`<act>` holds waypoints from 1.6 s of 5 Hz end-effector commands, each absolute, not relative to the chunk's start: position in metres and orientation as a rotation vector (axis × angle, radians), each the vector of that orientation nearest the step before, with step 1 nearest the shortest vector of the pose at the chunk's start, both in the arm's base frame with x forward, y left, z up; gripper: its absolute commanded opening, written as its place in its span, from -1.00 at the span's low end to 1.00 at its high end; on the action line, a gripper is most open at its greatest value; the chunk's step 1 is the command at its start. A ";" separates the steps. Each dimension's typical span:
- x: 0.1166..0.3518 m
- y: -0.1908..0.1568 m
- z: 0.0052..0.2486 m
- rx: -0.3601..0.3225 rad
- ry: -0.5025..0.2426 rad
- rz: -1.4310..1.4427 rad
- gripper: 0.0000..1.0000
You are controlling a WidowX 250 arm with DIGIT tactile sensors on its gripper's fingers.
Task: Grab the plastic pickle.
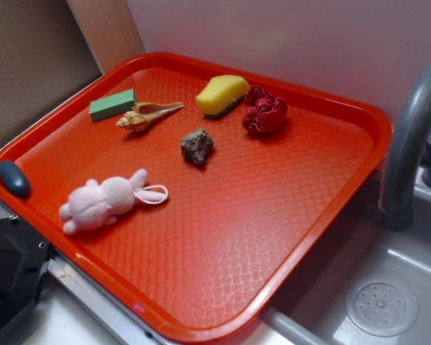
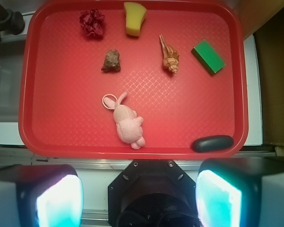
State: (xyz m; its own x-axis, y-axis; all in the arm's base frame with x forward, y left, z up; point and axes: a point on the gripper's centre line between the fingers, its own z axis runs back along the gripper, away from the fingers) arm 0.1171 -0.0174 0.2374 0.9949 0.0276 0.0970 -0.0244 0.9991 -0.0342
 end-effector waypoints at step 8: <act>0.104 0.130 0.068 0.078 0.022 1.152 1.00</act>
State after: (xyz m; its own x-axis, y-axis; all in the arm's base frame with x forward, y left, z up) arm 0.1150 0.1262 0.0622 0.4191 0.9079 -0.0030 -0.9050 0.4180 0.0797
